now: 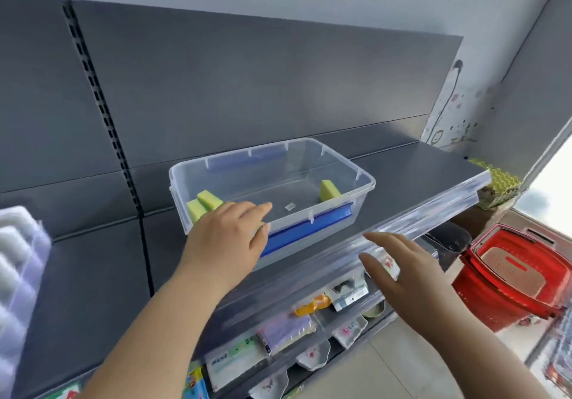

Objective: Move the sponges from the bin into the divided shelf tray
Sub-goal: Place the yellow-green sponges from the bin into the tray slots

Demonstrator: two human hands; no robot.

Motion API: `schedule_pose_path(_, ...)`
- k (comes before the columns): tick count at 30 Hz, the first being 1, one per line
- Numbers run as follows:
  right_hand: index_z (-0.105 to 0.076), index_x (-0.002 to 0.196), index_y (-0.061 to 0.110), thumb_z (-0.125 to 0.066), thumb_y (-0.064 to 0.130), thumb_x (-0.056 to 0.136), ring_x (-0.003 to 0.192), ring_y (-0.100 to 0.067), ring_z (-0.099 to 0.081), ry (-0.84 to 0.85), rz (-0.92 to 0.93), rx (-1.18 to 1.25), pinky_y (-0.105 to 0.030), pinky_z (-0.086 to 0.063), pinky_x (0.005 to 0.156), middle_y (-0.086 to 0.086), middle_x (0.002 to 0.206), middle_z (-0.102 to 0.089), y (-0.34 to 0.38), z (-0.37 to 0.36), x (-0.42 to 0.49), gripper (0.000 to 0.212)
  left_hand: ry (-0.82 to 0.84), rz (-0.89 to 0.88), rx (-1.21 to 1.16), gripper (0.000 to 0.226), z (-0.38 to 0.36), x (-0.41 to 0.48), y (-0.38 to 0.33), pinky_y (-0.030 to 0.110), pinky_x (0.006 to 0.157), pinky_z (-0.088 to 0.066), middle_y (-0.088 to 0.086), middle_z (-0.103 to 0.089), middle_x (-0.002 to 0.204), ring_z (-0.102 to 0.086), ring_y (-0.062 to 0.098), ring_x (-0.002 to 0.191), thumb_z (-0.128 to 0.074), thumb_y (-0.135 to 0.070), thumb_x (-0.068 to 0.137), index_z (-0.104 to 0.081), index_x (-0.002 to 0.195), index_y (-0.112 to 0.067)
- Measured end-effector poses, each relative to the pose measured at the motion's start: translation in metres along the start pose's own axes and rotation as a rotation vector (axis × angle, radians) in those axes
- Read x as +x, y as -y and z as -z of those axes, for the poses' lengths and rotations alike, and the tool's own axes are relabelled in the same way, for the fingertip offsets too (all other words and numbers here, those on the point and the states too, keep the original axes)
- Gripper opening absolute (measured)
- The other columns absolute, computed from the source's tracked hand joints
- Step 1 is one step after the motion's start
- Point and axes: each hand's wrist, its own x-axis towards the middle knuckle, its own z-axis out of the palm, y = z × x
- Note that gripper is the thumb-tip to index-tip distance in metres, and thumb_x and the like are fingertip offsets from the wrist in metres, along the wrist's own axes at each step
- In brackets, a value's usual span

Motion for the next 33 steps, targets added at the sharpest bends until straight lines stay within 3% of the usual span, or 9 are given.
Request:
schedule_pose_path(7,-0.059,0.12,0.023,-0.061,0.028,0.084,0.094,-0.008,-0.053,-0.09,0.061,0.01,-0.019,-0.036,0.078,0.013,0.106,-0.054,-0.044,0.014,0.123,0.037,-0.028,0.079,0.089,0.026,-0.055,0.093,0.041,0.03,0.047,-0.049,-0.005,-0.07,0.085,-0.067,0.02,0.074,-0.063,-0.024,0.074,-0.073,0.098,-0.021)
schedule_pose_path(12,-0.054,0.125,0.024,-0.059,0.027,0.087,0.1,-0.009,-0.052,0.025,0.186,-0.009,-0.021,-0.037,0.084,0.007,0.119,-0.056,-0.055,-0.005,0.201,0.039,-0.008,0.073,0.124,0.031,-0.081,0.119,0.054,0.03,0.049,-0.05,-0.006,-0.07,0.085,-0.067,0.02,0.073,-0.08,-0.019,0.068,-0.073,0.097,-0.022)
schedule_pose_path(14,-0.049,0.13,0.025,-0.056,0.03,0.09,0.113,-0.016,-0.051,0.121,0.267,-0.067,-0.024,-0.038,0.091,0.005,0.13,-0.052,-0.053,-0.021,0.236,0.041,0.107,0.083,0.161,0.037,-0.085,0.12,0.053,0.029,0.054,-0.05,-0.009,-0.069,0.09,-0.066,0.017,0.08,-0.081,-0.022,0.068,-0.071,0.103,-0.026)
schedule_pose_path(17,-0.042,0.135,0.026,-0.053,0.032,0.09,0.12,-0.021,-0.047,0.39,0.31,-0.266,-0.031,-0.04,0.096,0.001,0.138,-0.044,-0.056,-0.057,0.291,0.047,0.362,0.162,0.236,0.04,-0.09,0.122,0.045,0.029,0.086,-0.042,-0.016,-0.053,0.127,-0.048,0.01,0.118,-0.05,-0.035,0.094,-0.047,0.133,-0.037)
schedule_pose_path(19,-0.044,0.132,0.023,-0.056,0.032,0.086,0.12,-0.025,-0.047,0.582,0.344,-0.456,-0.037,-0.043,0.097,-0.004,0.135,-0.045,-0.06,-0.083,0.321,0.048,0.524,0.21,0.288,0.042,-0.094,0.125,0.043,0.027,0.095,-0.035,-0.017,-0.043,0.136,-0.038,0.01,0.125,-0.041,-0.034,0.097,-0.036,0.139,-0.039)
schedule_pose_path(24,-0.046,0.131,0.016,-0.066,0.029,0.081,0.116,-0.025,-0.052,0.842,0.486,-0.835,-0.037,-0.046,0.094,-0.006,0.13,-0.051,-0.062,-0.12,0.357,0.055,0.954,0.227,0.401,0.063,-0.115,0.134,0.053,0.036,0.096,-0.039,-0.006,-0.041,0.137,-0.035,0.019,0.126,-0.047,-0.002,0.086,-0.037,0.14,-0.033)
schedule_pose_path(27,-0.05,0.126,0.013,-0.071,0.037,0.077,0.113,-0.026,-0.055,0.957,0.549,-0.985,-0.036,-0.047,0.092,-0.005,0.128,-0.054,-0.065,-0.133,0.364,0.059,1.228,0.178,0.402,0.074,-0.132,0.14,0.054,0.038,0.096,-0.038,-0.001,-0.037,0.139,-0.032,0.022,0.128,-0.07,-0.013,0.078,-0.035,0.141,-0.03)
schedule_pose_path(29,-0.052,0.124,0.013,-0.071,0.039,0.077,0.114,-0.027,-0.055,1.011,0.558,-1.071,-0.036,-0.046,0.093,-0.005,0.126,-0.055,-0.068,-0.135,0.361,0.057,1.306,0.111,0.429,0.078,-0.141,0.142,0.053,0.037,0.095,-0.036,0.0,-0.038,0.137,-0.033,0.023,0.127,-0.078,-0.021,0.07,-0.039,0.137,-0.028)
schedule_pose_path(33,-0.049,0.13,0.017,-0.055,0.029,0.089,0.122,-0.028,-0.048,1.059,0.56,-1.083,-0.038,-0.041,0.099,-0.002,0.131,-0.051,-0.076,-0.145,0.358,0.043,1.294,-0.027,0.499,0.059,-0.151,0.146,0.051,0.035,0.092,-0.036,-0.001,-0.043,0.128,-0.037,0.021,0.12,-0.076,-0.026,0.072,-0.046,0.123,-0.025)
